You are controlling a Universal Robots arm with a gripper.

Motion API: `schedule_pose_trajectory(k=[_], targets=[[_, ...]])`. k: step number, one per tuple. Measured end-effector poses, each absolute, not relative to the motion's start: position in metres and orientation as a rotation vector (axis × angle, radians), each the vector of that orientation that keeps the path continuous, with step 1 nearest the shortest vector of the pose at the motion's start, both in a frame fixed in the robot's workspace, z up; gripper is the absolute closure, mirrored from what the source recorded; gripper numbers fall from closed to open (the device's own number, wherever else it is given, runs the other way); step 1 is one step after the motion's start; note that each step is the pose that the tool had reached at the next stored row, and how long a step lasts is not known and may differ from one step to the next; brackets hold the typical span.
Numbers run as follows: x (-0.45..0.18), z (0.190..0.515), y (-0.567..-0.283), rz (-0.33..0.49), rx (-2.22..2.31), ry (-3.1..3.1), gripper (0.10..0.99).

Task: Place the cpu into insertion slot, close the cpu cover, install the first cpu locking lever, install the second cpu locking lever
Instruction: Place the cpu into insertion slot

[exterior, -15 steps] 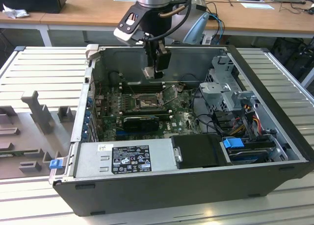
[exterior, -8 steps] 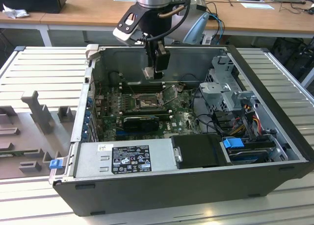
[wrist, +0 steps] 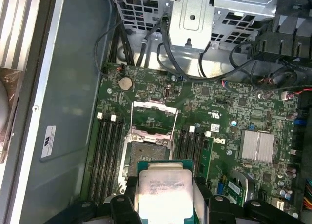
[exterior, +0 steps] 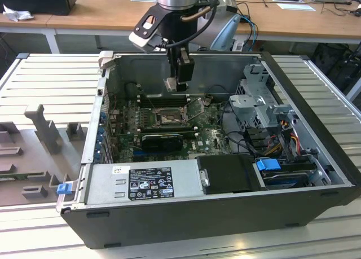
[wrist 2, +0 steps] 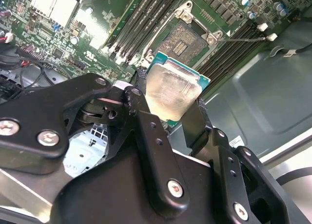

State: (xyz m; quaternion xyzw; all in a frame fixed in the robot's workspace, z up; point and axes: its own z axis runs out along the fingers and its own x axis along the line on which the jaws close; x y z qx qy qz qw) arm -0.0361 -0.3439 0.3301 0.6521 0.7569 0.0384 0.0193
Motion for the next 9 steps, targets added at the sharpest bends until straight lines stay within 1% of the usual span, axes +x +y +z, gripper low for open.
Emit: schedule_pose_trajectory(k=[9], targets=[[-0.0361,0.329,-0.3439,0.118,2.062,2.314,0.553]])
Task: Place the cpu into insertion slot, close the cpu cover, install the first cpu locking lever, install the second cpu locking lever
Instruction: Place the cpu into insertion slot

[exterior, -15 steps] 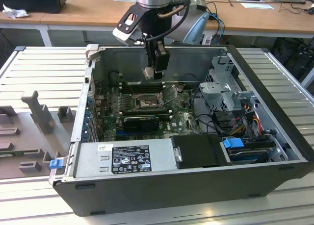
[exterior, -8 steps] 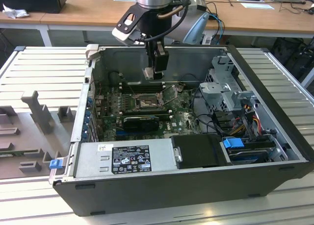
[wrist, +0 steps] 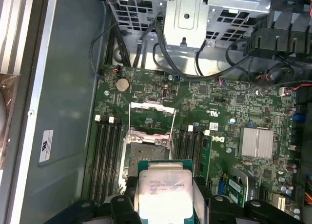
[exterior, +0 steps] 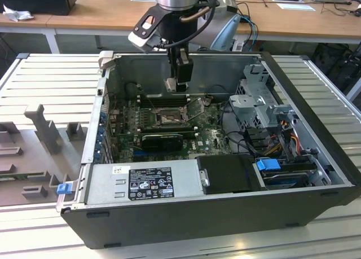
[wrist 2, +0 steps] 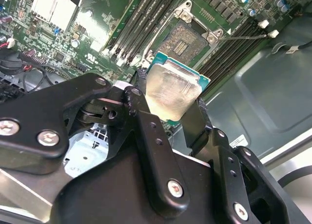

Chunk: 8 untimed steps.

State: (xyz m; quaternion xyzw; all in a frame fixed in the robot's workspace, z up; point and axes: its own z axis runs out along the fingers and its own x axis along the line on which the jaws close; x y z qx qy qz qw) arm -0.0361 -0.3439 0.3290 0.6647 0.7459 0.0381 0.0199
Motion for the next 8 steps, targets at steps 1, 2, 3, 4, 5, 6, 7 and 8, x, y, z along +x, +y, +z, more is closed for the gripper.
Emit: schedule_pose_trajectory(k=[1,2,3,4,5,6,7,8], targets=[[-0.0361,0.329,-0.3439,0.118,2.065,2.312,0.553],[-0.0361,0.3288,-0.3439,0.118,2.07,2.306,0.553],[-0.0361,0.3284,-0.3439,0.118,2.083,2.294,0.553],[-0.0361,0.3282,-0.3439,0.117,2.089,2.289,0.553],[-0.0361,0.328,-0.3439,0.117,2.1,2.278,0.553],[-0.0361,0.3279,-0.3439,0.117,2.106,2.272,0.553],[-0.0361,0.3277,-0.3439,0.117,2.112,2.266,0.553],[-0.0361,0.3274,-0.3439,0.116,2.121,2.258,0.553]])
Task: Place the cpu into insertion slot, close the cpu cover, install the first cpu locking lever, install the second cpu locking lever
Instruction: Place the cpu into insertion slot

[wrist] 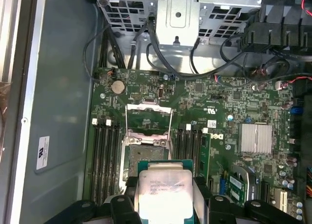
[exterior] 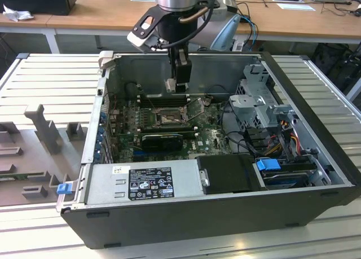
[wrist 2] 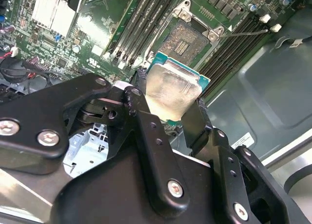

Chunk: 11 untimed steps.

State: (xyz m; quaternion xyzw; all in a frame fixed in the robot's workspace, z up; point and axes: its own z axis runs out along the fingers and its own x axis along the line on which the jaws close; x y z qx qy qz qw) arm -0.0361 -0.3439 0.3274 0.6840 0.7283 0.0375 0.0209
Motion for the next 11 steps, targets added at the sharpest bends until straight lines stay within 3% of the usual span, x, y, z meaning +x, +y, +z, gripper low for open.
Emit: schedule_pose_trajectory(k=[11], targets=[[-0.0361,0.3246,-0.3439,0.113,2.215,2.161,0.553]])
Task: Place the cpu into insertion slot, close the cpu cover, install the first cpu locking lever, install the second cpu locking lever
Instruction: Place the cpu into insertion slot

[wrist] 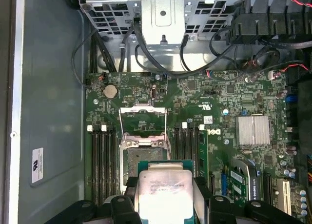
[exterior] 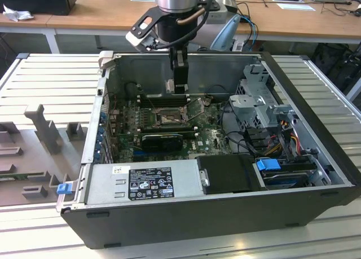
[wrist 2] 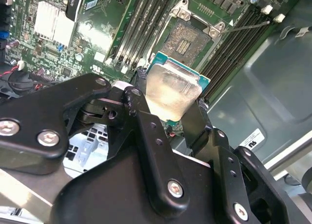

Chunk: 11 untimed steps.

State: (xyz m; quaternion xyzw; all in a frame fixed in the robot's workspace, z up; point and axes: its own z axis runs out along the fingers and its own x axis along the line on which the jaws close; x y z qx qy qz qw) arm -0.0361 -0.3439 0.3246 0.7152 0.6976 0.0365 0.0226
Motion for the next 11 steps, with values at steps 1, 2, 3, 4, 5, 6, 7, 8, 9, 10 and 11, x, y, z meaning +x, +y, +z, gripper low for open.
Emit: schedule_pose_trajectory(k=[1,2,3,4,5,6,7,8,9,10,11], targets=[[-0.0361,0.3243,-0.3439,0.113,2.215,2.16,0.553],[-0.0361,0.3241,-0.3439,0.113,2.216,2.16,0.553],[-0.0361,0.3236,-0.3439,0.113,2.216,2.16,0.553],[-0.0361,0.3232,-0.3439,0.113,2.216,2.16,0.553],[-0.0361,0.3228,-0.3439,0.113,2.216,2.16,0.553],[-0.0361,0.3223,-0.3439,0.113,2.216,2.16,0.553],[-0.0361,0.3218,-0.3439,0.113,2.216,2.16,0.553],[-0.0361,0.3206,-0.3439,0.113,2.216,2.16,0.553],[-0.0361,0.3196,-0.3439,0.113,2.216,2.16,0.553],[-0.0361,0.3191,-0.3439,0.113,2.216,2.16,0.553],[-0.0361,0.3186,-0.3439,0.113,2.216,2.16,0.553]])
